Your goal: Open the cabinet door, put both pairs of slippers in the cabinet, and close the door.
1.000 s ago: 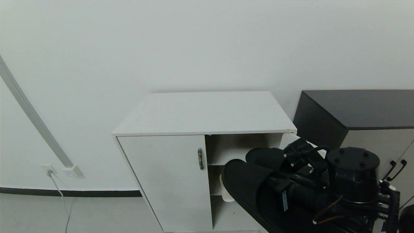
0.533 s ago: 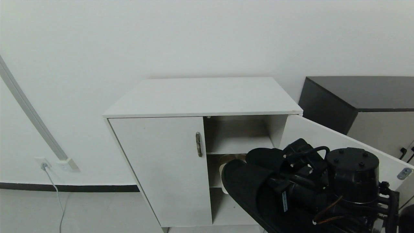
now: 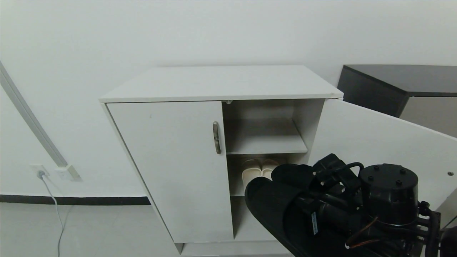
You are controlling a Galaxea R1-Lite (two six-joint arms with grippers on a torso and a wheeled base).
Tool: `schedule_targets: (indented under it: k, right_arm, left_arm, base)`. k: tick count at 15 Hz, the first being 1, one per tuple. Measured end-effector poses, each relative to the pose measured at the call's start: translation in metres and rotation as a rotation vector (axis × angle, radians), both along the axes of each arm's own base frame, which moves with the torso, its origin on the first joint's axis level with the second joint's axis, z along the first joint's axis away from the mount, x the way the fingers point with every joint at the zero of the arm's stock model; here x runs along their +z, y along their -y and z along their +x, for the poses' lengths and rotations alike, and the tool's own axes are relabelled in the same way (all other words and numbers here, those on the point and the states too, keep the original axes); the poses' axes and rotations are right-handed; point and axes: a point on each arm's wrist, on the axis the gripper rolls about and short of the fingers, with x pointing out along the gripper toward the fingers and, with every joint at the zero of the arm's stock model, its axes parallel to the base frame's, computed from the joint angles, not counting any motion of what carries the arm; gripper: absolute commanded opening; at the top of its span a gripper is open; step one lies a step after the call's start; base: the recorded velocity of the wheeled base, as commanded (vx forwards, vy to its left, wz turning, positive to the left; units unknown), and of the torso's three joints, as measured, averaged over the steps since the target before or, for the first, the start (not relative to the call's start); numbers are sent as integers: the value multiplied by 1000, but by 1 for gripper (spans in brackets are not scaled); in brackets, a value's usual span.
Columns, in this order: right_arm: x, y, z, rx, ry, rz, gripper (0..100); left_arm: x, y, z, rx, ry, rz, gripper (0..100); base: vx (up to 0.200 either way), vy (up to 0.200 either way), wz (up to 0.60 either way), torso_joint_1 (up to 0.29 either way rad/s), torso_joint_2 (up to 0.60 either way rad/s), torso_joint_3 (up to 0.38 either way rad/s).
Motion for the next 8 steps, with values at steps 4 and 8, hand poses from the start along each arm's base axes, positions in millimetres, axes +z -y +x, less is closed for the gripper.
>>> schedule_targets:
  k: [4,8]
  right_arm:
    - [-1,-1,2,2,5,-7,0]
    - [-1,-3,3,2,20,2,0]
  left_arm:
    - [0,0,0,0,0,1,0]
    - [0,0,0,0,0,1,0]
  base:
    - [0,0,0,-88,449,366]
    - [0,0,0,-23,438,407]
